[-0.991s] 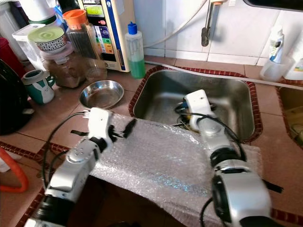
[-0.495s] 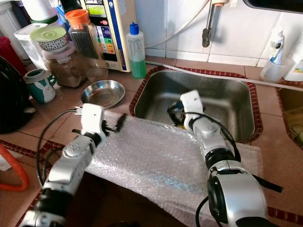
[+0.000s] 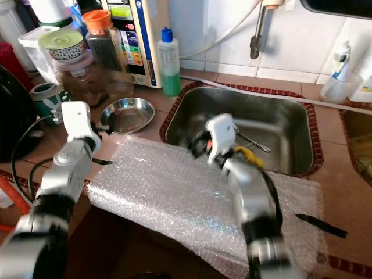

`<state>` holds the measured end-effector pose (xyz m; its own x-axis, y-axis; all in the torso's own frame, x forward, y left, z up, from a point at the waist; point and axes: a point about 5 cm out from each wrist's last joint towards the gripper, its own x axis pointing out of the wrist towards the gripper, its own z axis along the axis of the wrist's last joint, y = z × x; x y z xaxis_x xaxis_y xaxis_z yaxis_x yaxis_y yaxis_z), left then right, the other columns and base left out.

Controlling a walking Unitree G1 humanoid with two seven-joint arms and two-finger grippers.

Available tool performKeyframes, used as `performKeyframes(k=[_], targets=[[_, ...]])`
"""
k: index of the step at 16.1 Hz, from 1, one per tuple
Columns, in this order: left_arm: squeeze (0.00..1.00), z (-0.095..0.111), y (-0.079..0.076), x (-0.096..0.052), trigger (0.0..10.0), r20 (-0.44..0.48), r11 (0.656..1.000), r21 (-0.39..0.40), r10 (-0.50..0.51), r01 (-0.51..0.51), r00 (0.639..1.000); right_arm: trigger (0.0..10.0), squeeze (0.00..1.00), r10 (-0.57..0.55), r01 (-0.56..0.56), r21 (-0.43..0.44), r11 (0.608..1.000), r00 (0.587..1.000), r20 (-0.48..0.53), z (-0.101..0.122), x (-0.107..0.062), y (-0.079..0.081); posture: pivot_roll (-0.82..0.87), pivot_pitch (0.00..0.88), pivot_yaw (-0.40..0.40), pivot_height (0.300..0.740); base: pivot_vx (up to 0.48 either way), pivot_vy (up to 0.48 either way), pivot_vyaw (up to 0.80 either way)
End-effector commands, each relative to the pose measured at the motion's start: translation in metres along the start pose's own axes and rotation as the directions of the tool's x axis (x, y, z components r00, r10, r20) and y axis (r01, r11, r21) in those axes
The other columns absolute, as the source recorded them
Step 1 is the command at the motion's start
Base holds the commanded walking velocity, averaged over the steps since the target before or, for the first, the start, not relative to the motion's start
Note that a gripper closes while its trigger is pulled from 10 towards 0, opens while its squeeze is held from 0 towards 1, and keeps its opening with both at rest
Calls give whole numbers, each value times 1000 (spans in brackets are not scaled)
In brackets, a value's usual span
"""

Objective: Kitchen organization

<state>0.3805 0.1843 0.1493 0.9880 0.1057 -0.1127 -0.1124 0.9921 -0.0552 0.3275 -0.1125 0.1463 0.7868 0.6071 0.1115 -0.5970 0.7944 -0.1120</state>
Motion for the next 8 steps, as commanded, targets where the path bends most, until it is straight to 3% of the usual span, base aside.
performKeyframes(k=[1, 3, 7, 8], targets=[[0, 4, 4, 4, 10000, -3, 999, -14, 33, -33, 999, 10000, 0, 72, -72, 5, 997, 996, 52, 16, 3, 12, 22, 37, 108, 740, 0, 0, 0], [0, 1, 6, 9, 10000, -65, 996, -56, 59, -63, 996, 10000, 0, 179, -182, 31, 983, 980, 85, 29, -5, 35, 2, 43, 121, 740, 0, 0, 0], [0, -12, -1, 13, 10000, -233, 984, -155, 52, -90, 971, 10000, 0, 178, -177, -20, 984, 983, 50, 34, -15, 43, -29, 51, 152, 740, 0, 0, 0], [0, -12, -1, 14, 10000, -237, 983, -155, 55, -94, 970, 10000, 0, 179, -178, -19, 984, 983, 48, 34, -15, 44, -30, 50, 154, 740, 0, 0, 0]])
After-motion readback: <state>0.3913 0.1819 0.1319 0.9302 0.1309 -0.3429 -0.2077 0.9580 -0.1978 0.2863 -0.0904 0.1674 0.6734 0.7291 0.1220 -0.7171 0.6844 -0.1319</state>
